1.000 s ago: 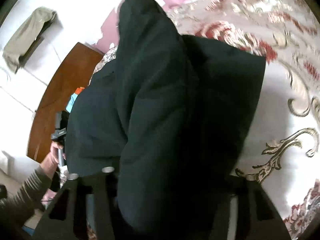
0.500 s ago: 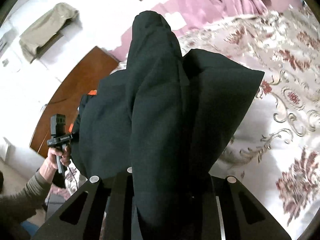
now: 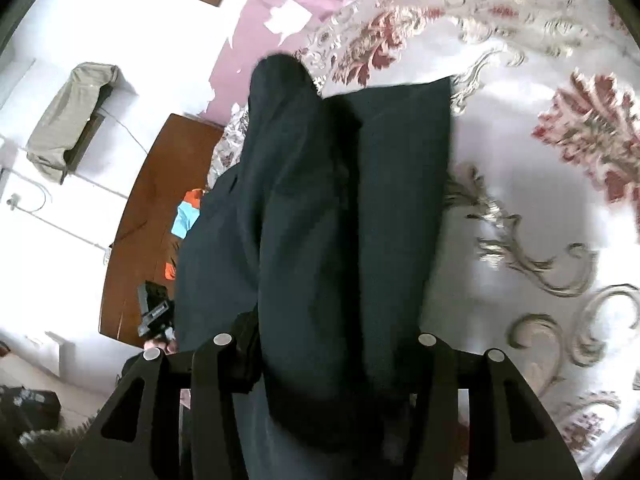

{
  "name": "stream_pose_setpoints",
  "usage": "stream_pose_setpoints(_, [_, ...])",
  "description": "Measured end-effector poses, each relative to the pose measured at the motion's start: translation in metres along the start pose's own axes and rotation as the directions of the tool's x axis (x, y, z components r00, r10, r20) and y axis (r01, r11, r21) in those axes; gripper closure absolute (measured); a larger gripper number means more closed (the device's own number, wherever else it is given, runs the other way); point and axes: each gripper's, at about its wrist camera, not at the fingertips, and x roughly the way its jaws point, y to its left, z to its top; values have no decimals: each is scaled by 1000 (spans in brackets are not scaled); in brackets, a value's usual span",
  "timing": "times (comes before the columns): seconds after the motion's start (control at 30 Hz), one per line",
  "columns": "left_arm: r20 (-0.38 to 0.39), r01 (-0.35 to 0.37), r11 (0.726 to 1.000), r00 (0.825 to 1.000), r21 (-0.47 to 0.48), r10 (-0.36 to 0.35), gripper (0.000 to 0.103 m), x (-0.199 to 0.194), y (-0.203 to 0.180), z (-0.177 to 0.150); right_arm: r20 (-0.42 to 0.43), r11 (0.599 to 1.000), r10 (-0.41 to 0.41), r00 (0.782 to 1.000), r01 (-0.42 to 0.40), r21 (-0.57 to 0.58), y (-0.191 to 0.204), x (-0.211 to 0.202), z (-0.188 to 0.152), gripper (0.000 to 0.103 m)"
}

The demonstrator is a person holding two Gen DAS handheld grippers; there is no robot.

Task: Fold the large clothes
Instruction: 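Lift both open tools away from the flattened jacket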

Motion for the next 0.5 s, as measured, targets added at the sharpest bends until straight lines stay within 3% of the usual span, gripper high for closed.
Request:
stream_pose_setpoints(0.1, [64,-16,1000,998,-23,18,63,-38,-5,1,20,995,-96,995,96,19,-5,-25,-1,59])
stream_pose_setpoints(0.17, [95,-62,998,994,12,61,60,-59,-16,-3,66,984,-180,982,180,7,1,-44,-5,54])
stream_pose_setpoints(0.2, [114,-103,994,989,39,98,48,-70,-26,-9,87,974,-223,971,225,-8,5,-47,-4,50])
stream_pose_setpoints(0.23, [139,-152,986,980,65,141,38,-81,-39,-14,119,951,-299,947,305,-38,18,-57,-7,45])
stream_pose_setpoints(0.27, [167,-184,980,971,80,169,16,-91,-51,-20,143,936,-336,931,347,-57,28,-63,-12,37])
stream_pose_setpoints(0.3, [192,-196,977,965,88,176,5,-100,-59,-25,168,921,-367,915,383,-76,41,-70,-20,31])
stream_pose_setpoints(0.33, [218,-199,974,960,107,173,3,-111,-72,-34,176,920,-368,913,385,-77,40,-78,-17,19])
stream_pose_setpoints(0.37, [227,-202,972,959,120,171,3,-117,-77,-39,196,929,-343,919,363,-73,51,-89,-23,15])
stream_pose_setpoints(0.43, [250,-240,959,948,148,199,1,-128,-104,-59,221,935,-322,921,345,-76,71,-101,-42,13])
stream_pose_setpoints(0.5, [253,-262,949,944,176,214,0,-136,-120,-82,234,921,-351,907,380,-88,97,-104,-60,13])
